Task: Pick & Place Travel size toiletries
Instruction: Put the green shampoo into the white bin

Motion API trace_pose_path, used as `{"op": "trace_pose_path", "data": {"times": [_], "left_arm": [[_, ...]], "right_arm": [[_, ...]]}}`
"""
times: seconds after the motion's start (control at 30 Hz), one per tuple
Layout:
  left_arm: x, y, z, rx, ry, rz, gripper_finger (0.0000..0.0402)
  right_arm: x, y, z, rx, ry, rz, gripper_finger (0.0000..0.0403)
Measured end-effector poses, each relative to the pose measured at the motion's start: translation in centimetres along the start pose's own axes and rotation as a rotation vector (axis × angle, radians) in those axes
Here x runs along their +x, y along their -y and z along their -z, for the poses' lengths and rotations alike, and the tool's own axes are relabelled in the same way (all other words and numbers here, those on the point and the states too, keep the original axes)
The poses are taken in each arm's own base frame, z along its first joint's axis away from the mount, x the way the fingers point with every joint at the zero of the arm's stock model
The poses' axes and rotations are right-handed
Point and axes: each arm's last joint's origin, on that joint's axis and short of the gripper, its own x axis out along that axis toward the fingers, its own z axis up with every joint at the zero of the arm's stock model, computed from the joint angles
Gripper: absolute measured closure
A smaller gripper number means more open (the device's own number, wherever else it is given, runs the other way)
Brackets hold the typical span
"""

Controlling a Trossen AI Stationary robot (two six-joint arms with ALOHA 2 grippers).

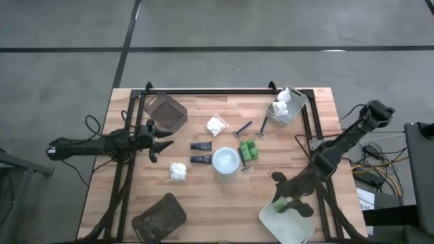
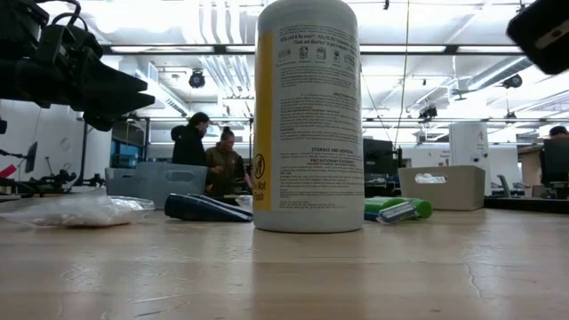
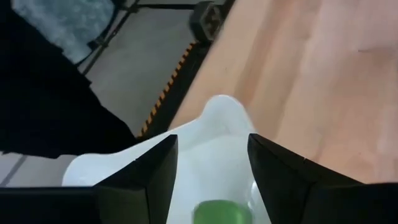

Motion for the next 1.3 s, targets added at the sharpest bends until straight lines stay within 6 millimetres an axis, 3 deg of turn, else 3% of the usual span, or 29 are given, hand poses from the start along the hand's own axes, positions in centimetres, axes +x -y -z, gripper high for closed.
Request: {"op": "trace_pose_path", "data": {"times": [0.27, 0.43, 0.8, 1.3], "left_arm": [[0.0, 0.0, 0.0, 0.000, 0.000, 0.000, 0.0206], [0.0, 0.0, 0.0, 0.000, 0.000, 0.000, 0.0206], [0.0, 0.0, 0.0, 0.000, 0.000, 0.000, 0.0206], [0.0, 0.0, 0.0, 0.000, 0.000, 0.000, 0.0206]], "right_arm": [[-0.7, 2.2, -1.1, 0.136, -0.003, -0.041, 0.0201], [-1.0, 3.6, -1.3, 0.133, -0.009, 0.002, 0.0195], [-1.8, 6.3, -1.5, -0.052, -0.056, -0.002, 0.0217], [-3.0, 10.0, -0.5, -0.591, -0.212, 0.083, 0.0260]]}}
